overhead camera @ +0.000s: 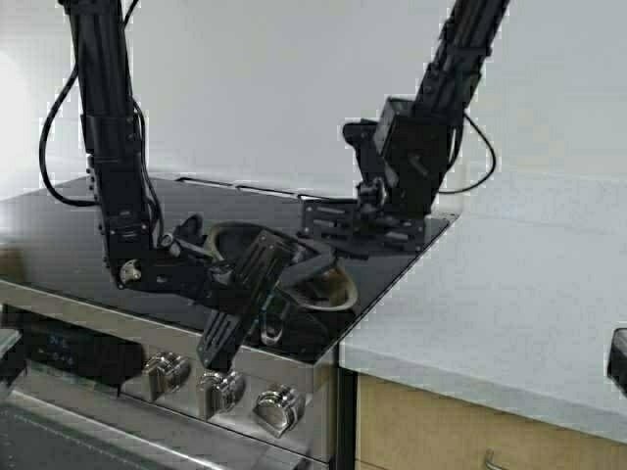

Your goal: Add oil to the pan and cook the shrimp and serve it

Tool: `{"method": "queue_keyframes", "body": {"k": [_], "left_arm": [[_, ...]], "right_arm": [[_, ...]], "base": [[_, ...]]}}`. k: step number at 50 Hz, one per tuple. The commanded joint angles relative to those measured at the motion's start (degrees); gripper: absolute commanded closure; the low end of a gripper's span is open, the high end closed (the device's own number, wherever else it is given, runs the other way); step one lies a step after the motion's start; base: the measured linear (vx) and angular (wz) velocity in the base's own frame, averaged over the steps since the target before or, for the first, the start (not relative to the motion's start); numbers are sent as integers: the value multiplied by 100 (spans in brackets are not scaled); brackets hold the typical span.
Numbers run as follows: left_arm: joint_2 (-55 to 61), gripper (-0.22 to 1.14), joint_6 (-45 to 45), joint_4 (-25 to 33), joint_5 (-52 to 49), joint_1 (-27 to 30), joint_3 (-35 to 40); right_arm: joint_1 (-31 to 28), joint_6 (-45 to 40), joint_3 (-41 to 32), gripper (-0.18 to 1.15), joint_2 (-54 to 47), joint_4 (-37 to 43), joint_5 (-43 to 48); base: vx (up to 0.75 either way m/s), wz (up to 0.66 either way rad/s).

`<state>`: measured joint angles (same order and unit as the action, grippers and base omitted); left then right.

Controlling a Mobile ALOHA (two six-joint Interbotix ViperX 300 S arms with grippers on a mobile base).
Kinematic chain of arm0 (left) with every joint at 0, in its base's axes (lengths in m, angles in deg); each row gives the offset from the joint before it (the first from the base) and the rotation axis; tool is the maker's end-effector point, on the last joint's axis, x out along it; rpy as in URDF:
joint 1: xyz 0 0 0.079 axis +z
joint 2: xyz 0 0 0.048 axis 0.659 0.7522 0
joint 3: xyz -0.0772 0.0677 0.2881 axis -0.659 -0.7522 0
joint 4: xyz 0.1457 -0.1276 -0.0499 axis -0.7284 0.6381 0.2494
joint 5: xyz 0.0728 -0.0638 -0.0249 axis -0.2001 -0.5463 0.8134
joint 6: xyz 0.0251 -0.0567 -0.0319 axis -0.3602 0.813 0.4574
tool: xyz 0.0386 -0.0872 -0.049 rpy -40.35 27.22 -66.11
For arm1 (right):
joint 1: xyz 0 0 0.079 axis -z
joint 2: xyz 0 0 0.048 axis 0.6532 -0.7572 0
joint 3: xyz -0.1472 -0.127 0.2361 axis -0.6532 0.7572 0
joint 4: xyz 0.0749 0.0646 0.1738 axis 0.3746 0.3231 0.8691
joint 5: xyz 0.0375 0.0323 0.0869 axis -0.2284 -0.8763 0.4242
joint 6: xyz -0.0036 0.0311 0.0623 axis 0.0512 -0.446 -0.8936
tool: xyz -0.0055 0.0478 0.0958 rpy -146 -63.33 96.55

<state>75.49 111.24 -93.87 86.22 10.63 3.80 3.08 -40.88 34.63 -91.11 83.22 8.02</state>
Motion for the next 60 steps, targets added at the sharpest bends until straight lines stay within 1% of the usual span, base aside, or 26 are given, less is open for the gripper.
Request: {"method": "queue_keyframes", "body": {"k": [1, 8, 17, 60], "left_arm": [[-167, 89, -132, -79, 149, -105, 97], [-167, 89, -132, -79, 158, -97, 88], [-167, 89, -132, -79, 167, -105, 88], [-158, 89, -158, -79, 193, -105, 88]], "right_arm": [[-62, 149, -176, 89, 220, -18, -229], [-62, 149, -308, 89, 229, -18, -431], [-53, 193, -308, 89, 343, -18, -510], [0, 993, -729, 89, 765, -18, -1107]], "base": [[0, 0], [0, 0], [0, 0], [0, 0]]}}
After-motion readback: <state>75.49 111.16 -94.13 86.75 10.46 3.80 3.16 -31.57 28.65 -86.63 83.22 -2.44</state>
